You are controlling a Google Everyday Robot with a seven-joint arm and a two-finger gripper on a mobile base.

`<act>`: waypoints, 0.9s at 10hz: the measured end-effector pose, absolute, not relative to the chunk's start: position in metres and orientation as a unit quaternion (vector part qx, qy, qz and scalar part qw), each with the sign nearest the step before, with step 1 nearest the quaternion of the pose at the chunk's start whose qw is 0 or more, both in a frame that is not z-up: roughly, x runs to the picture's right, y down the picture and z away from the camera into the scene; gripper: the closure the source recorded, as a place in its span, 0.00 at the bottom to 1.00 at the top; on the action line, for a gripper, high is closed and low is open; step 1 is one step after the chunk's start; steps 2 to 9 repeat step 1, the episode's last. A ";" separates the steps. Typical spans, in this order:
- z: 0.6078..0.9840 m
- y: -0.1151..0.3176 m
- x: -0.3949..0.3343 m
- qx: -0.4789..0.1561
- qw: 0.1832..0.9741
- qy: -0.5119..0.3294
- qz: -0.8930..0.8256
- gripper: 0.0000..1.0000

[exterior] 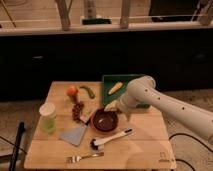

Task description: Stack bowls on top of each other

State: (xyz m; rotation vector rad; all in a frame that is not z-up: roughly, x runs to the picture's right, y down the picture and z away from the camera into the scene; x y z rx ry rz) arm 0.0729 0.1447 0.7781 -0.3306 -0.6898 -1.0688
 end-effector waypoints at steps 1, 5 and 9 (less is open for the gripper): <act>0.778 0.145 0.073 -0.154 0.792 -0.321 -0.497 0.20; 0.778 0.145 0.073 -0.154 0.792 -0.321 -0.497 0.20; 0.778 0.145 0.073 -0.154 0.792 -0.321 -0.497 0.20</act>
